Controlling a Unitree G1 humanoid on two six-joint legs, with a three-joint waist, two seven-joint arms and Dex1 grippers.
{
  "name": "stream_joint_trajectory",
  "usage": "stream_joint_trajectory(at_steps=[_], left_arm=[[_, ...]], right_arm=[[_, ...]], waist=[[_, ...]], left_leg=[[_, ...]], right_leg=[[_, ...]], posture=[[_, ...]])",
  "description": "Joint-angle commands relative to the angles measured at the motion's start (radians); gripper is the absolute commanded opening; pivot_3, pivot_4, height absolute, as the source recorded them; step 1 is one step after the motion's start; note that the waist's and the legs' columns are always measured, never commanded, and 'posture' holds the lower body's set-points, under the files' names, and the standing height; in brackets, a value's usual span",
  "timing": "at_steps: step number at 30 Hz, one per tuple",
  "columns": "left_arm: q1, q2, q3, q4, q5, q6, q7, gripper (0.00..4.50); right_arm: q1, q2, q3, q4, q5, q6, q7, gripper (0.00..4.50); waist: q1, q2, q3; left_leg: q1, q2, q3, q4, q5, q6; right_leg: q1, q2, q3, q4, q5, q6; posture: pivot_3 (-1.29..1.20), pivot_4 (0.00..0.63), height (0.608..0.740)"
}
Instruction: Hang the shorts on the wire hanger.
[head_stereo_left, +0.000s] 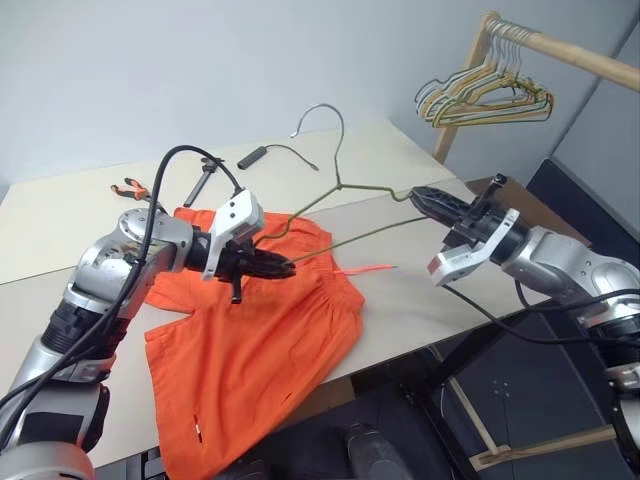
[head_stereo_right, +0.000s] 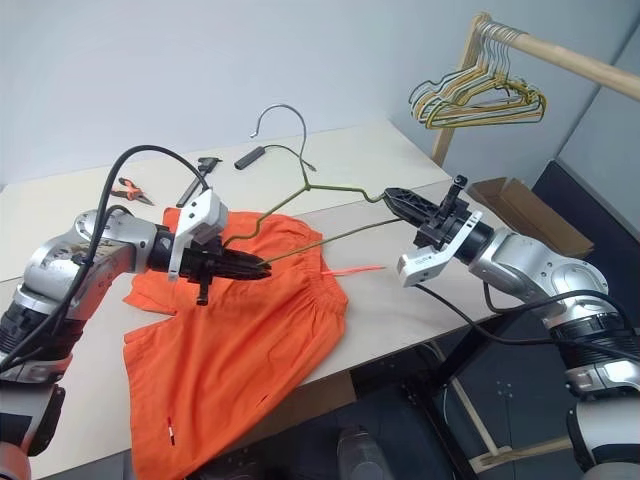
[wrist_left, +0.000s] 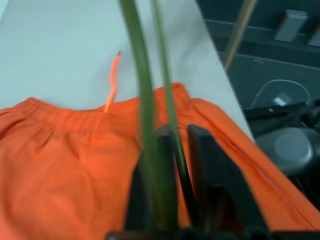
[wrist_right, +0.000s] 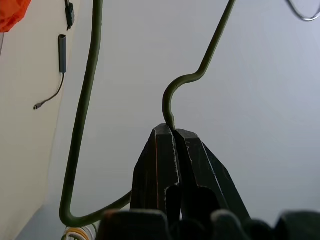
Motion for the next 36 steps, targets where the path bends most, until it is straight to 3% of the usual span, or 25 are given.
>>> stream_joint_trajectory(at_steps=[1,2,5,11,13,16,19,23,29,33,36], left_arm=[[-0.013,-0.013,0.035,-0.020,0.000,0.001,0.024,0.04],[-0.017,-0.013,0.035,-0.018,0.005,0.005,0.033,0.04],[-0.006,0.001,0.045,-0.021,0.022,-0.010,0.049,0.00],[0.074,0.072,0.014,0.002,0.179,-0.279,0.016,0.00],[0.091,0.088,0.010,0.008,0.215,-0.366,-0.007,0.00],[0.107,0.088,0.011,0.009,0.240,-0.455,-0.032,0.00],[0.105,0.062,0.023,0.009,0.223,-0.459,-0.042,0.00],[0.102,0.046,0.036,0.010,0.214,-0.469,-0.061,0.00],[0.102,0.045,0.053,0.018,0.209,-0.474,-0.072,0.00],[0.111,0.049,0.062,0.012,0.209,-0.479,-0.077,0.00],[0.117,0.052,0.067,0.008,0.207,-0.478,-0.079,0.00]], right_arm=[[-0.027,0.006,-0.045,-0.033,0.030,-0.012,-0.002,0.00],[-0.024,0.005,-0.043,-0.034,0.044,-0.030,0.005,0.00],[0.007,-0.010,-0.025,-0.038,0.213,-0.098,0.124,0.72],[0.072,-0.119,0.001,-0.095,0.655,-0.071,0.514,2.67],[0.119,-0.165,0.004,-0.182,0.898,0.088,0.708,3.38],[0.132,-0.218,-0.017,-0.343,1.252,0.534,0.944,4.45],[0.035,-0.240,0.010,-0.390,1.373,0.890,1.130,4.49],[-0.116,-0.172,0.084,-0.376,1.327,1.208,1.218,4.49],[-0.225,-0.091,0.172,-0.404,1.239,1.446,1.295,4.49],[-0.238,-0.035,0.155,-0.411,1.223,1.497,1.304,3.60],[-0.238,-0.016,0.139,-0.418,1.204,1.506,1.306,2.50]], waist=[[0.001,0.000,0.000],[0.002,0.000,0.000],[0.001,0.000,0.000],[-0.001,0.000,0.000],[0.002,0.000,0.000],[0.006,0.000,0.000],[0.007,0.001,0.000],[0.016,0.001,-0.001],[0.045,0.003,-0.002],[0.065,0.003,-0.003],[0.077,0.003,-0.003]], left_leg=[[0.000,0.000,0.000,0.000,0.000,0.000],[0.000,0.000,0.000,0.000,0.000,0.000],[0.000,0.000,0.000,0.000,0.000,0.000],[0.000,0.000,0.000,0.000,0.000,0.000],[0.000,0.001,0.000,0.000,0.000,0.000],[0.000,0.002,-0.001,0.001,0.000,0.000],[-0.001,0.002,-0.001,0.006,-0.002,0.003],[0.000,0.003,-0.001,0.008,-0.002,0.003],[-0.006,0.002,0.000,0.008,-0.002,0.003],[-0.020,0.000,-0.001,0.012,-0.002,0.003],[-0.022,0.000,-0.001,0.012,-0.002,0.003]], right_leg=[[0.000,0.000,0.000,0.000,0.000,0.000],[0.000,0.000,0.000,0.000,0.000,0.000],[0.000,-0.001,0.000,0.000,0.000,0.000],[0.001,-0.001,0.000,-0.001,0.000,0.000],[0.002,-0.001,0.000,-0.001,0.000,0.001],[0.003,-0.001,-0.001,-0.001,0.001,0.001],[0.003,-0.001,-0.001,0.000,0.001,0.002],[0.003,0.000,-0.001,-0.001,0.003,0.003],[-0.004,-0.001,-0.001,0.001,0.003,0.002],[-0.019,-0.002,-0.001,0.008,0.003,0.003],[-0.020,-0.002,-0.001,0.009,0.003,0.003]], posture=[[-0.23,0.011,0.740],[-0.23,0.011,0.740],[-0.23,0.013,0.740],[-0.22,0.013,0.740],[-0.22,0.012,0.740],[-0.22,0.011,0.740],[-0.21,0.005,0.740],[-0.21,0.004,0.740],[-0.19,0.004,0.740],[-0.18,0.004,0.740],[-0.18,0.004,0.740]])
